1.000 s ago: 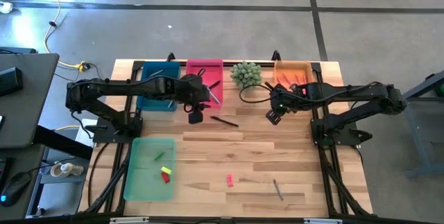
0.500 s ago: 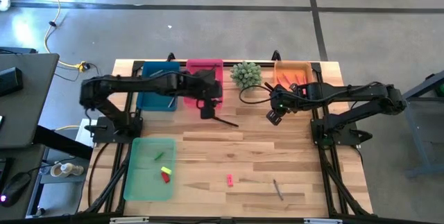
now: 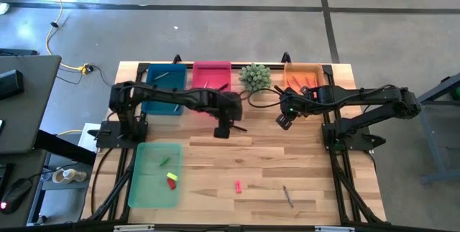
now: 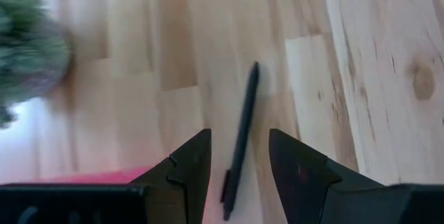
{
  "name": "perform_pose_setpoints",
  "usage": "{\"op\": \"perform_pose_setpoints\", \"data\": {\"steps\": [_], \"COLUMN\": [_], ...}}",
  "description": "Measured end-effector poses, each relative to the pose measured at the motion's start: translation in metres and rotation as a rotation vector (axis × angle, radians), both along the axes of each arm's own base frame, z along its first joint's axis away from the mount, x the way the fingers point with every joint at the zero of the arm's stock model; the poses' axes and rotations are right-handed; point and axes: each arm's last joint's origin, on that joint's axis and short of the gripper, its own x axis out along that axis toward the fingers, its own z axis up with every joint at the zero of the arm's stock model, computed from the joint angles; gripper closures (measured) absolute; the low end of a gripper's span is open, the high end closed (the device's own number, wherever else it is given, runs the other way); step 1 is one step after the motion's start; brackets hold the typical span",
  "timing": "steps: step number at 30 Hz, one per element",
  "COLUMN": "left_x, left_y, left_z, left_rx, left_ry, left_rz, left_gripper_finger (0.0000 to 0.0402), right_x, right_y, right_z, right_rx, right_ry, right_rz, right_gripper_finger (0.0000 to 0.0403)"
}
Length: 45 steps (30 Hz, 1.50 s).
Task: Sort crayons/erasers/pens/pencils in bins
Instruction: Put the black pen into the pink bin
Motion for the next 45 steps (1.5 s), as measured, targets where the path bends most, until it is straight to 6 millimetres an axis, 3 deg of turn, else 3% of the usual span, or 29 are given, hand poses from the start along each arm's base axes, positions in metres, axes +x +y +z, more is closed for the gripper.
{"op": "perform_pose_setpoints", "data": {"steps": [10,24,35,45], "left_x": [0.015,0.026,0.022,0.022], "left_y": [-0.016,-0.011,0.007,0.006], "left_z": [-0.035,-0.07,-0.075,-0.08], "left_rx": [-0.003,0.019,0.01,-0.017], "left_ry": [0.082,0.129,0.136,0.145], "left_rz": [-0.071,-0.061,-0.045,-0.129], "left_gripper_finger": [0.027,0.027,0.027,0.027], "right_x": [0.0,0.0,0.0,0.0], "right_y": [0.0,0.0,0.0,0.001], "right_z": [0.0,0.0,0.0,0.0], "right_rx": [0.01,0.01,0.017,0.017], "right_ry": [0.0,0.0,0.0,0.003], "right_rz": [0.004,0.004,0.007,0.007], "right_gripper_finger": [0.0304,0.0304,0.0304,0.0304]}}
